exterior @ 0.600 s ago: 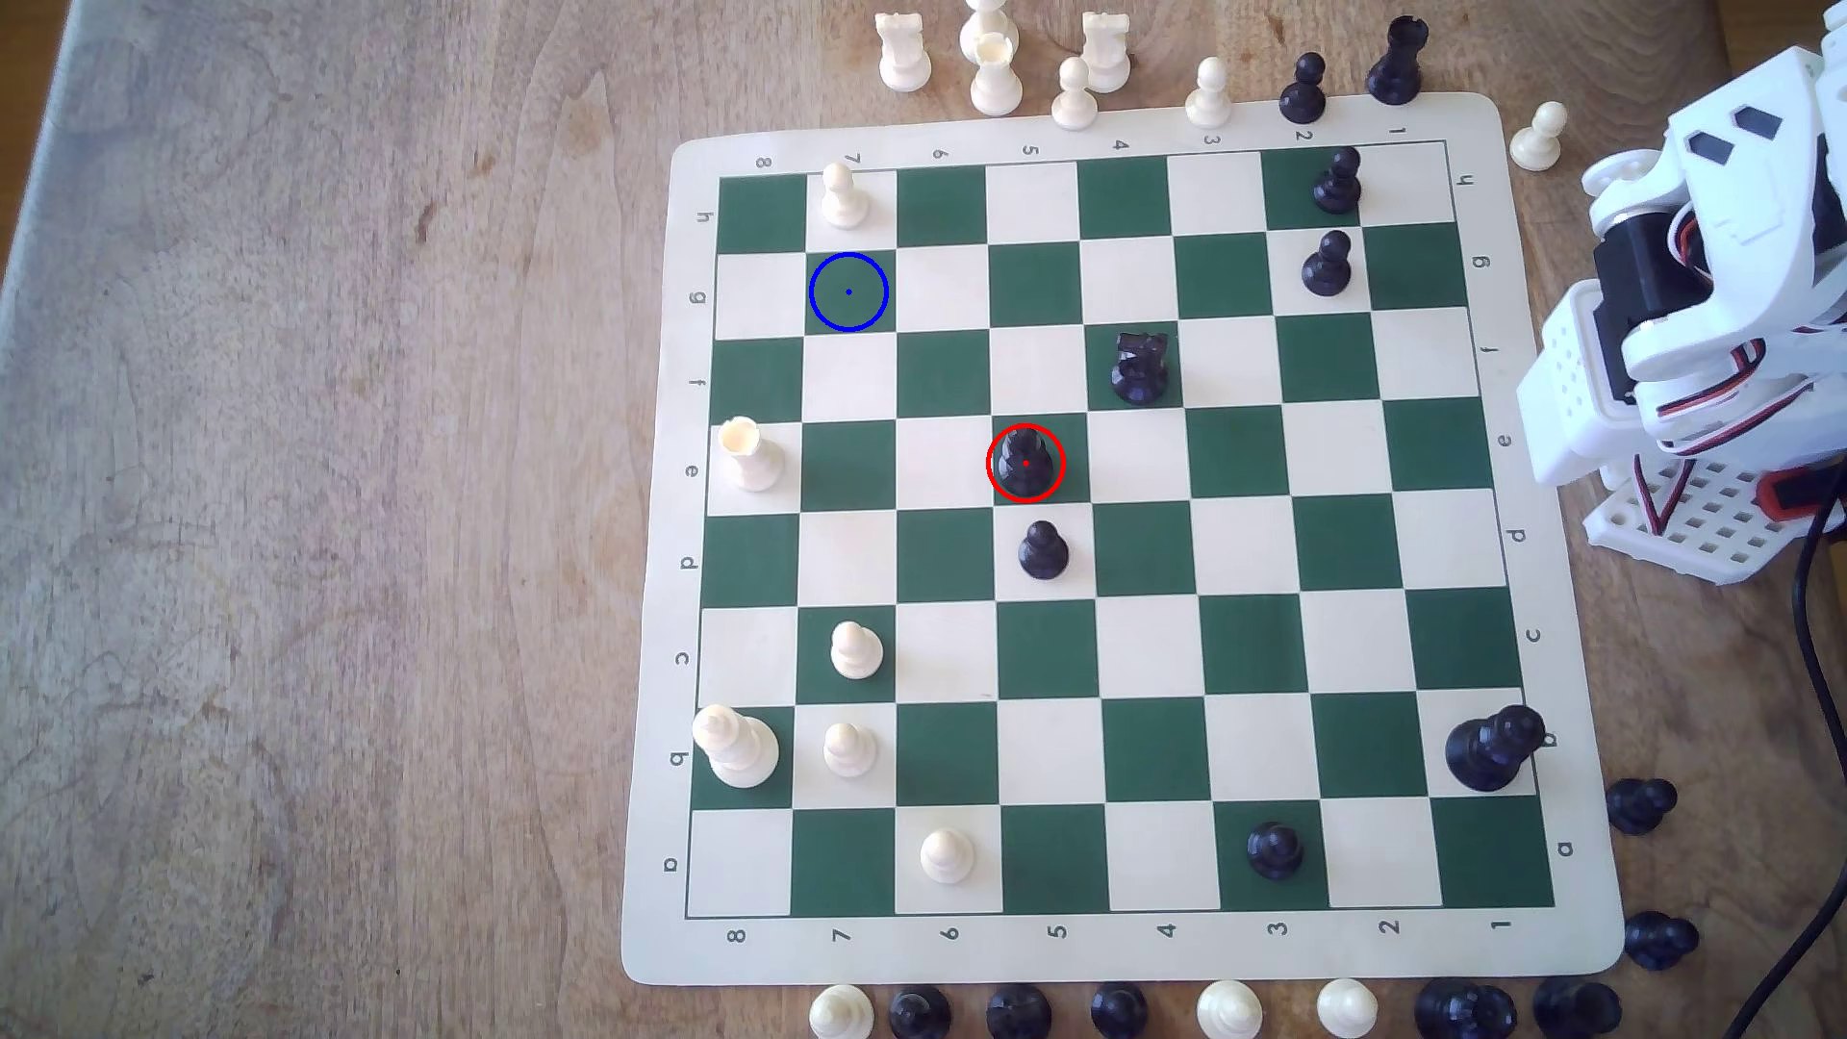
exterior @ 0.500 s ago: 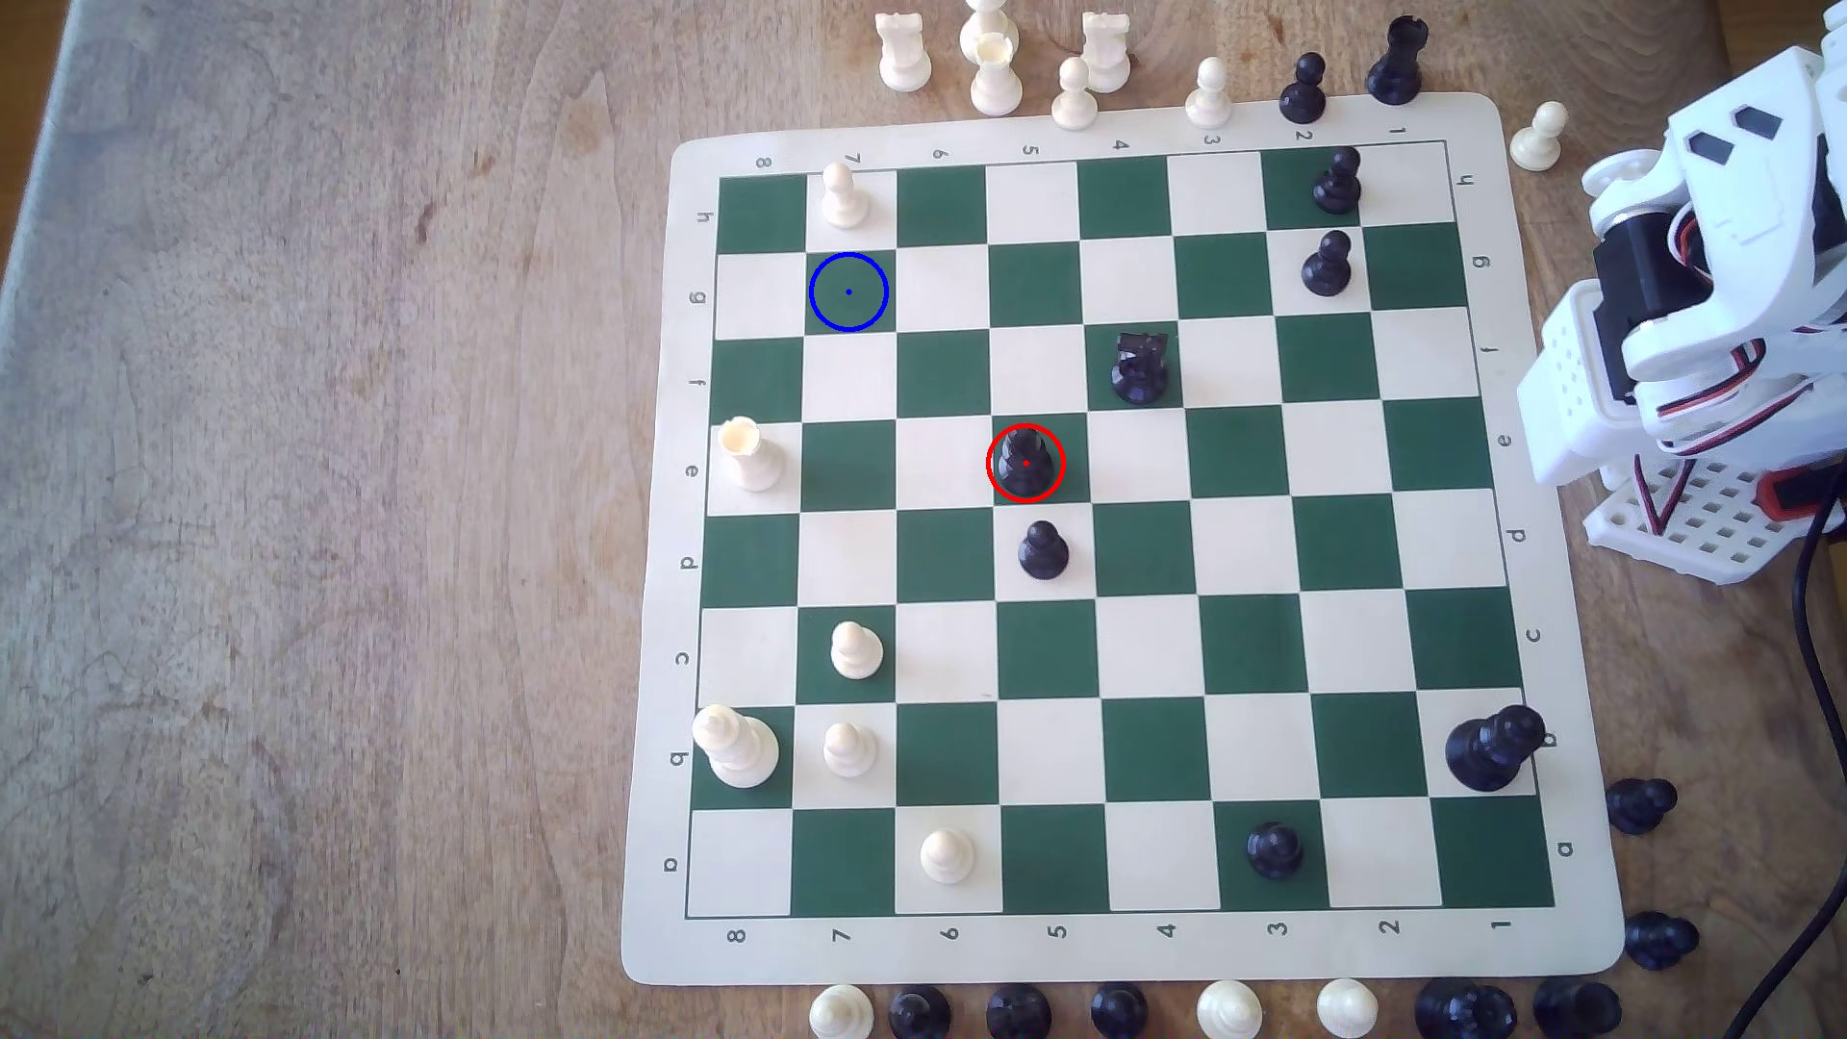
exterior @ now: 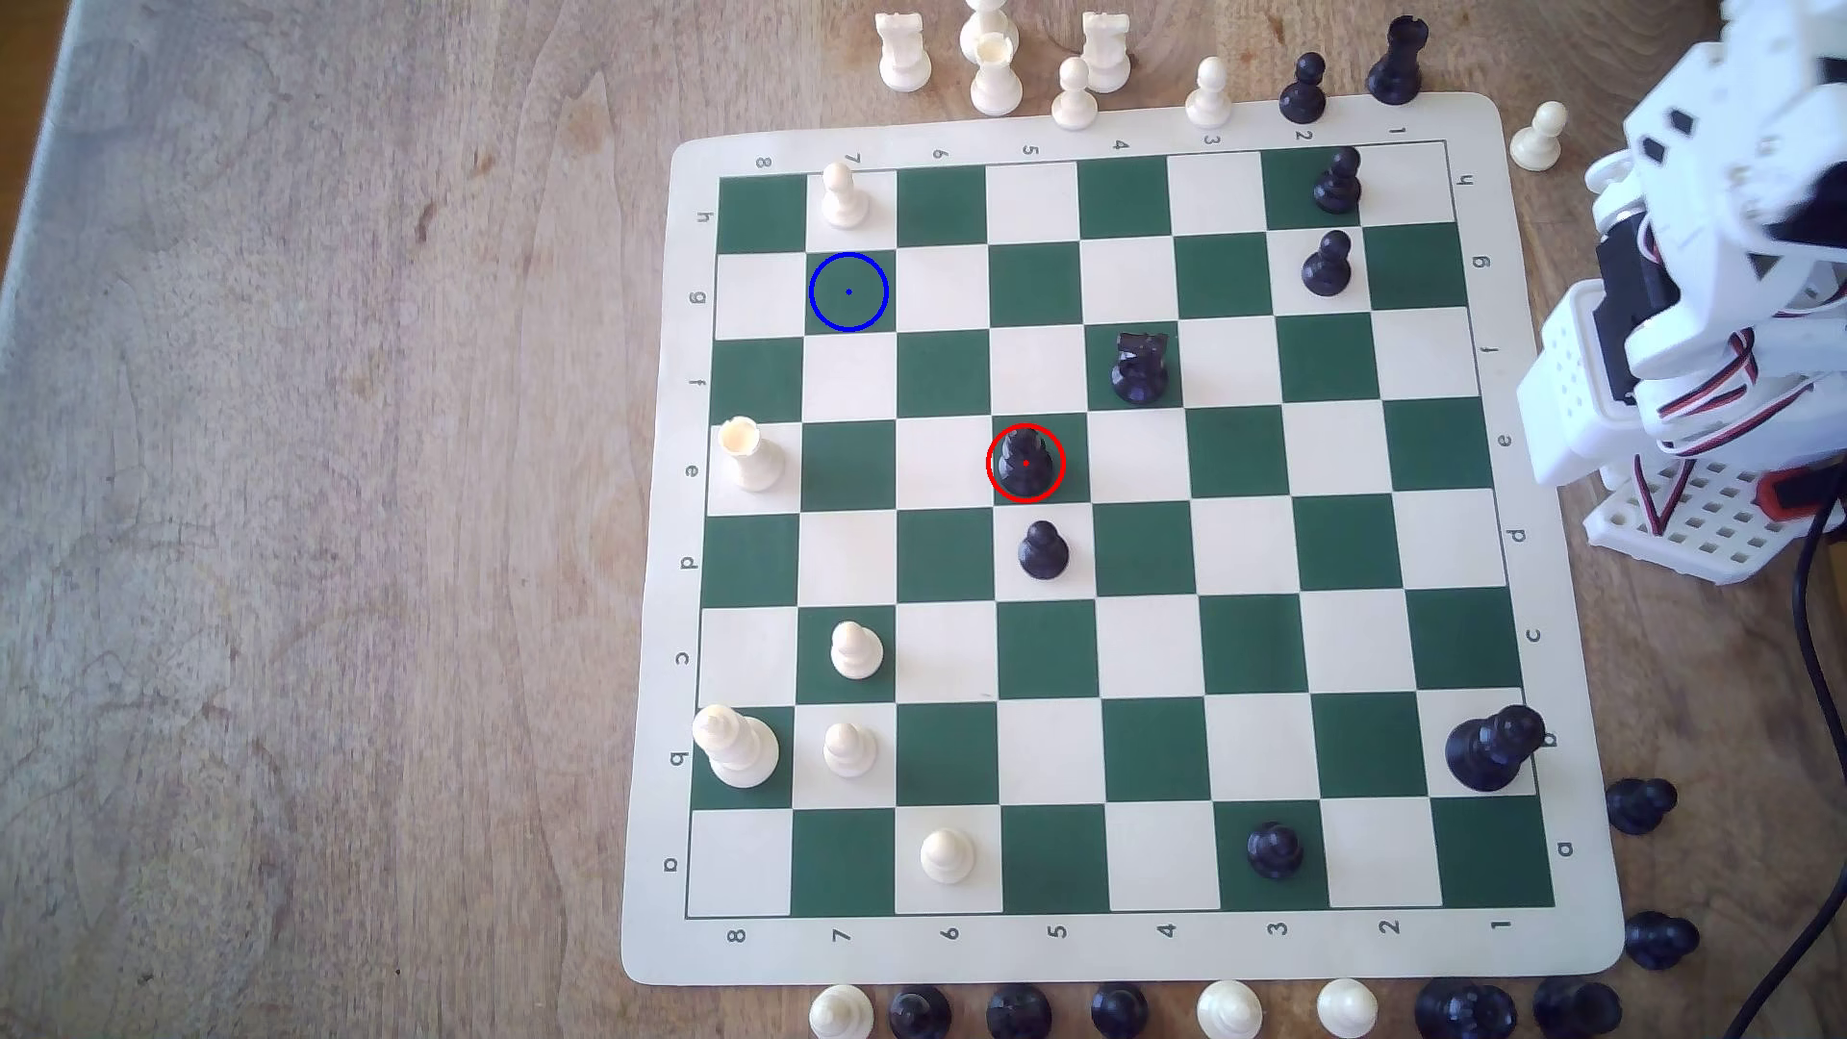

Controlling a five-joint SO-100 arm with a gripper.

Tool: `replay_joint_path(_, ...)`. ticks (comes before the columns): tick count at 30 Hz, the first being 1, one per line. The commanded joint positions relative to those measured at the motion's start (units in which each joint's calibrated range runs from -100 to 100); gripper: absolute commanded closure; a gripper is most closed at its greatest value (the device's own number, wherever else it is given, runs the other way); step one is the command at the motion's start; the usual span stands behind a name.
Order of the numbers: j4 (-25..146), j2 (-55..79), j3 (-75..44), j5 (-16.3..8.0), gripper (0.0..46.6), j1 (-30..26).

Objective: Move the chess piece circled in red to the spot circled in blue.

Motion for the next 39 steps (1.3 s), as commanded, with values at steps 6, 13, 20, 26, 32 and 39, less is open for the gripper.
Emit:
replay_joint_path(6,65.7,0.1,-23.0,-0.4,46.4,2.3)
replay_joint_path(13,85.1,7.6,-29.9,-0.4,46.4,5.7)
replay_joint_path(20,104.9,18.5,-38.3,-0.4,45.9,4.9)
replay_joint_path(26,108.8,27.2,-44.2,-0.4,45.7,2.5)
replay_joint_path(32,122.6,37.2,-54.3,-1.5,46.4,1.9)
replay_joint_path(39,129.2,44.3,-63.8,-3.6,46.4,-0.7)
